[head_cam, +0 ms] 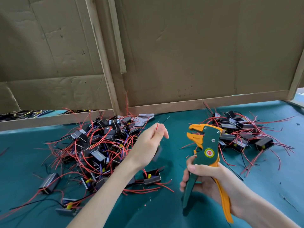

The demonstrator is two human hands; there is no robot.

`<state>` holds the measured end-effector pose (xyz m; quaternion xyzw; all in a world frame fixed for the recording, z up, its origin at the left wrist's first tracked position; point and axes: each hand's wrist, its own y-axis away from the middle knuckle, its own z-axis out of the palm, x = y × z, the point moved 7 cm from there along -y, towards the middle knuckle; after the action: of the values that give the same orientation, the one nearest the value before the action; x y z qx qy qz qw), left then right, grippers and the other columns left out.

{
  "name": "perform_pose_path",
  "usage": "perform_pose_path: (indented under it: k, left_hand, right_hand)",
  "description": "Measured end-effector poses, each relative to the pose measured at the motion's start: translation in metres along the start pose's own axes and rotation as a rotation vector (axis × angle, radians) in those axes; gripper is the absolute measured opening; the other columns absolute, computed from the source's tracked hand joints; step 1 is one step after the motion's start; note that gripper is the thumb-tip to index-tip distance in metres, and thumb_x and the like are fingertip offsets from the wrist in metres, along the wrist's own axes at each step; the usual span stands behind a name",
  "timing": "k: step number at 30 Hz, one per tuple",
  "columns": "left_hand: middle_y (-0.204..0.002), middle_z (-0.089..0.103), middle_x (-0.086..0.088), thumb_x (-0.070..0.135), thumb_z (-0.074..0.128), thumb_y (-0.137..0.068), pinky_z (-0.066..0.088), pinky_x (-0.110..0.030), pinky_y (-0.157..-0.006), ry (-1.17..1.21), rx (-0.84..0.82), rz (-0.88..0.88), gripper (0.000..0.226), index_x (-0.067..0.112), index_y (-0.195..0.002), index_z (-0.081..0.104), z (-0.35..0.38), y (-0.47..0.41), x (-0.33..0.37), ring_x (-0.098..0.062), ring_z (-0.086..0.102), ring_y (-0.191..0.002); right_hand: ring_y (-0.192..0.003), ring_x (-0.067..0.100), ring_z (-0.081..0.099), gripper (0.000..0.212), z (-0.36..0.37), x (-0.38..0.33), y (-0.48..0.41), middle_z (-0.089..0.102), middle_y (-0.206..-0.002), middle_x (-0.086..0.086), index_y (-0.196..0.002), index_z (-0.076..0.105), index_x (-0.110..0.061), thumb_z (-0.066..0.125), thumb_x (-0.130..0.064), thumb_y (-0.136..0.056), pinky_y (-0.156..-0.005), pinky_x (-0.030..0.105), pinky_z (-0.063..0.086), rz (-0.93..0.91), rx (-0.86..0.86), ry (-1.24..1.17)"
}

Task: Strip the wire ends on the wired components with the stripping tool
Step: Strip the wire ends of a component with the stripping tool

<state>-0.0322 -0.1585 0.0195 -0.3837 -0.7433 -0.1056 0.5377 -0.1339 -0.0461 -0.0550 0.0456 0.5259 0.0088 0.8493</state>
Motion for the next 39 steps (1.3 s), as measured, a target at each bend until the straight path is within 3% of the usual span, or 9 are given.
perform_pose_path:
  k: [3,6,8,10,12,20,24,35,39]
  left_hand:
    - [-0.064,0.028,-0.006,0.060,0.017,-0.093,0.030,-0.035,-0.067,-0.019,0.013,-0.031,0.051,0.027,-0.083,0.055,-0.001,0.004,-0.001,-0.021,0.026,-0.059]
    - [-0.058,0.045,0.014,0.045,0.028,-0.098,0.031,-0.025,-0.072,-0.038,0.028,0.009,0.048,0.026,-0.077,0.067,-0.004,0.003,0.008,-0.002,0.042,-0.057]
    - [-0.080,0.063,0.019,0.036,0.041,-0.100,0.033,-0.015,-0.075,-0.033,0.011,0.048,0.038,0.026,-0.079,0.071,-0.003,0.002,0.016,0.011,0.052,-0.072]
    - [-0.092,0.067,0.009,0.027,0.045,-0.098,0.036,-0.009,-0.075,0.010,-0.003,0.069,0.031,0.024,-0.083,0.072,-0.003,0.002,0.023,0.011,0.052,-0.074]
    - [-0.082,0.062,0.010,0.020,0.043,-0.099,0.036,-0.007,-0.071,0.016,-0.019,0.082,0.030,0.024,-0.086,0.070,-0.001,0.004,0.027,0.006,0.048,-0.067]
    - [-0.098,0.057,-0.020,0.021,0.043,-0.101,0.041,-0.034,-0.083,-0.194,-0.158,0.094,0.030,0.034,-0.085,0.065,0.011,0.007,0.034,-0.024,0.051,-0.082]
    - [-0.083,0.049,-0.010,0.025,0.044,-0.101,0.038,-0.029,-0.078,-0.264,-0.196,0.111,0.032,0.040,-0.081,0.065,0.009,0.008,0.037,-0.019,0.048,-0.076]
    - [-0.095,0.052,-0.016,0.028,0.043,-0.101,0.040,-0.037,-0.086,-0.294,-0.327,0.077,0.032,0.029,-0.084,0.070,0.004,0.013,0.043,-0.024,0.051,-0.083]
    - [-0.083,0.047,0.000,0.025,0.043,-0.101,0.035,-0.026,-0.075,-0.291,-0.363,0.089,0.032,0.024,-0.086,0.071,0.003,0.014,0.044,-0.008,0.045,-0.073]
  right_hand:
    - [-0.074,0.044,0.064,0.035,0.003,0.000,0.002,0.061,-0.076,0.026,-0.077,0.065,-0.006,0.091,-0.021,-0.058,-0.073,0.049,0.055,0.007,-0.007,0.021]
    - [-0.072,0.042,0.064,0.030,0.008,-0.004,0.003,0.060,-0.074,0.027,-0.073,0.065,-0.007,0.088,-0.019,-0.059,-0.071,0.048,0.055,0.005,-0.008,0.043]
    - [-0.069,0.041,0.064,0.022,0.011,-0.008,0.004,0.060,-0.071,0.026,-0.069,0.065,-0.007,0.083,-0.015,-0.059,-0.069,0.048,0.056,-0.003,0.002,0.049]
    - [-0.066,0.041,0.063,0.018,0.014,-0.012,0.004,0.059,-0.069,0.027,-0.067,0.065,-0.006,0.079,-0.013,-0.059,-0.066,0.048,0.056,-0.009,0.008,0.048]
    - [-0.065,0.042,0.063,0.013,0.016,-0.015,0.005,0.059,-0.068,0.028,-0.065,0.064,-0.004,0.076,-0.008,-0.062,-0.065,0.048,0.056,-0.018,0.006,0.059]
    - [-0.065,0.043,0.063,0.020,0.018,-0.014,0.008,0.060,-0.069,0.030,-0.069,0.066,-0.004,0.079,-0.012,-0.057,-0.064,0.046,0.056,-0.018,-0.023,0.075]
    - [-0.065,0.039,0.064,0.017,0.021,-0.014,0.009,0.062,-0.069,0.028,-0.069,0.067,-0.006,0.078,-0.013,-0.059,-0.065,0.045,0.056,-0.007,-0.067,0.113]
    - [-0.068,0.038,0.064,0.019,0.023,-0.015,0.016,0.063,-0.070,0.023,-0.074,0.067,-0.008,0.081,-0.019,-0.067,-0.069,0.044,0.055,-0.004,-0.131,0.216]
    - [-0.063,0.035,0.063,0.031,0.023,-0.015,0.017,0.063,-0.067,0.020,-0.073,0.066,-0.011,0.088,-0.031,-0.065,-0.064,0.040,0.054,-0.010,-0.131,0.269]
